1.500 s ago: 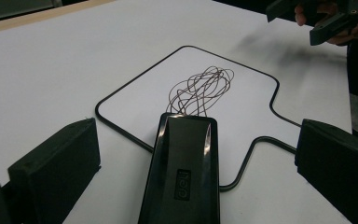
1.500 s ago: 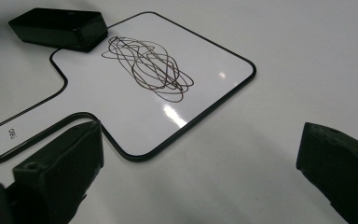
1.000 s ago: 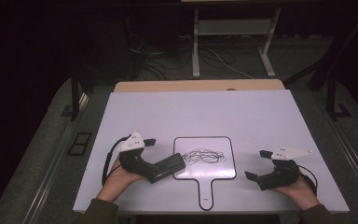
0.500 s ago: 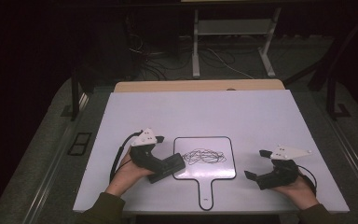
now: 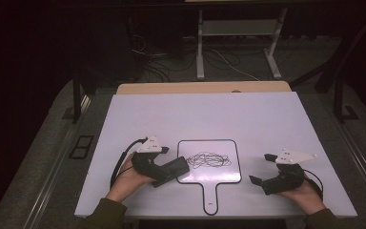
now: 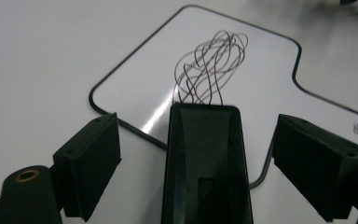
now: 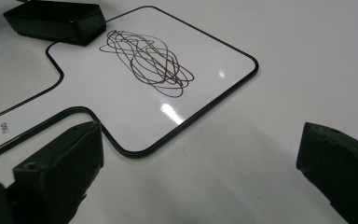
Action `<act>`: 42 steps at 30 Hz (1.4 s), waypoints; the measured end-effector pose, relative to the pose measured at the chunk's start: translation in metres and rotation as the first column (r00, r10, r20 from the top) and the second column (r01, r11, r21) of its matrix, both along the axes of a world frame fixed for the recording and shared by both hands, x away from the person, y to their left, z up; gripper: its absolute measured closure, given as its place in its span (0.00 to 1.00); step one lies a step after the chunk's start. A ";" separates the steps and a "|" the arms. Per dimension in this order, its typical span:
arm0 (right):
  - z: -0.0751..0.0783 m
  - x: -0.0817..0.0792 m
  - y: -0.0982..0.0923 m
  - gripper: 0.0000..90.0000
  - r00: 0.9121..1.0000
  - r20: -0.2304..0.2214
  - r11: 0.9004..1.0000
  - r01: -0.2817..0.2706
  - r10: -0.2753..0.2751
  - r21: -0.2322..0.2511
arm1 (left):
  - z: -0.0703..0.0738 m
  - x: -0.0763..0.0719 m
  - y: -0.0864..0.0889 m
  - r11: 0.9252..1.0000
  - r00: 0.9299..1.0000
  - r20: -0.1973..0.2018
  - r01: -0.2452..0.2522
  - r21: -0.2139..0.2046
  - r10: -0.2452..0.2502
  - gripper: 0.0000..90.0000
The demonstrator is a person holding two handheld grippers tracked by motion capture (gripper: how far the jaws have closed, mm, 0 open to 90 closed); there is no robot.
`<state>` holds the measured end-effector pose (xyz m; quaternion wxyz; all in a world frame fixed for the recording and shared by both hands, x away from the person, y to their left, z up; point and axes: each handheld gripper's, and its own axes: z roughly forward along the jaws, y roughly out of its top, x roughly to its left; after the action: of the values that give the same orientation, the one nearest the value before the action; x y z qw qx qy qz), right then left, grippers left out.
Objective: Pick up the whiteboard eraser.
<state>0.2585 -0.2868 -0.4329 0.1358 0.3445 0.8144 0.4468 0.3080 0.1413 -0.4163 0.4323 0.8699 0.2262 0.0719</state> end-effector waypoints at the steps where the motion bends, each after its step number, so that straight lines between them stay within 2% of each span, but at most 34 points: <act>1: 0.000 0.000 0.000 0.00 1.000 0.000 1.000 0.000 0.000 0.000 | 0.000 0.000 0.000 1.000 1.000 0.000 0.000 0.000 0.000 0.16; 5: 0.000 0.000 0.000 0.00 1.000 0.000 1.000 -0.004 0.004 -0.004 | -0.004 0.000 -0.002 0.998 1.000 -0.017 0.018 0.054 -0.017 0.17; 9: -0.001 0.000 0.001 0.00 1.000 -0.003 1.000 -0.004 0.004 -0.005 | -0.006 -0.001 -0.003 0.997 0.999 -0.027 0.030 0.072 -0.029 0.20; 14: -0.001 0.000 0.001 0.00 1.000 -0.005 1.000 -0.005 0.005 -0.007 | -0.010 -0.002 -0.004 0.992 0.998 -0.040 0.052 0.118 -0.048 0.25; 21: -0.001 0.001 0.001 0.00 1.000 -0.005 1.000 -0.007 0.007 -0.010 | -0.014 -0.003 -0.005 0.988 0.997 -0.052 0.068 0.137 -0.061 0.28; 26: -0.001 0.001 0.001 0.00 1.000 -0.007 1.000 -0.008 0.008 -0.006 | -0.017 -0.003 -0.007 0.983 0.996 -0.056 0.081 0.166 -0.072 0.31; 32: -0.001 0.001 0.000 0.00 1.000 -0.006 1.000 -0.009 0.009 -0.006 | -0.019 -0.002 -0.007 0.983 0.996 -0.070 0.074 0.168 -0.063 0.36; 34: -0.001 0.001 0.000 0.00 1.000 -0.006 1.000 -0.010 0.010 -0.006 | -0.019 -0.002 -0.007 0.981 0.995 -0.075 0.080 0.180 -0.067 0.36; 42: -0.001 0.001 0.000 0.00 1.000 -0.008 1.000 -0.009 0.009 -0.006 | -0.021 -0.001 -0.008 0.978 0.994 -0.086 0.081 0.193 -0.065 0.41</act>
<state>0.2595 -0.2865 -0.4341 0.1318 0.3422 0.8177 0.4437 0.3067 0.1338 -0.4377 0.3376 0.9181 0.2031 0.0433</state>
